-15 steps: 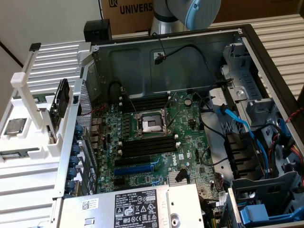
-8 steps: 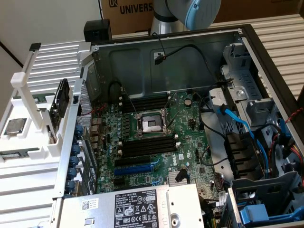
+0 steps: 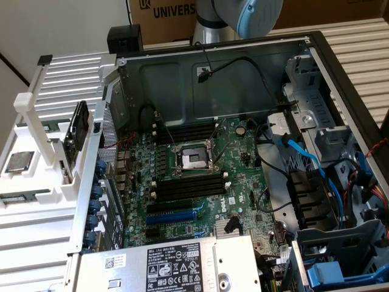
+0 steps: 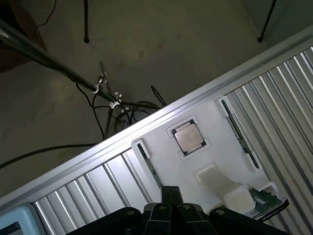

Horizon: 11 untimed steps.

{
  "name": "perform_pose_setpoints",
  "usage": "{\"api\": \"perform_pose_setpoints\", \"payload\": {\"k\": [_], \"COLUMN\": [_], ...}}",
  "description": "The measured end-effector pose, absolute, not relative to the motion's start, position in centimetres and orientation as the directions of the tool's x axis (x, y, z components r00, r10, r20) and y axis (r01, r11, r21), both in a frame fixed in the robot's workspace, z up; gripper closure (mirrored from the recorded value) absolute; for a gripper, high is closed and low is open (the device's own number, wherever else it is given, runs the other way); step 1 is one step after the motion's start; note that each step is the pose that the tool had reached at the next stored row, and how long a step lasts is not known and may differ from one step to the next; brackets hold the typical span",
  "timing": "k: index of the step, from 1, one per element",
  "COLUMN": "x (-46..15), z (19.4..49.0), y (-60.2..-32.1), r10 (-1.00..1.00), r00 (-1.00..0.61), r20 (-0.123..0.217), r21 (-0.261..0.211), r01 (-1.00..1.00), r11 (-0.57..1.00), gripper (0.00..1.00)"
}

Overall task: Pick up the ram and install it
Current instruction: 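Pick up the ram and move it above insertion slot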

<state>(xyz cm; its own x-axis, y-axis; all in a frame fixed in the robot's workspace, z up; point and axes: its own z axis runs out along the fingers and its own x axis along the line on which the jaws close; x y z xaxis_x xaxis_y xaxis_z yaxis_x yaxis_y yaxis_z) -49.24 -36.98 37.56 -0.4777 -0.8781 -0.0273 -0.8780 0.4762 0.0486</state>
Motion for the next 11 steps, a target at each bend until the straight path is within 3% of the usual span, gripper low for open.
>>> {"api": "perform_pose_setpoints", "payload": {"k": [11], "x": [-49.24], "z": [37.4], "y": [-36.97], "r10": [-0.966], "r00": [-0.258], "r20": [-0.027], "r21": [0.049], "r01": [-0.965], "r11": [0.257], "gripper": [0.9]}}
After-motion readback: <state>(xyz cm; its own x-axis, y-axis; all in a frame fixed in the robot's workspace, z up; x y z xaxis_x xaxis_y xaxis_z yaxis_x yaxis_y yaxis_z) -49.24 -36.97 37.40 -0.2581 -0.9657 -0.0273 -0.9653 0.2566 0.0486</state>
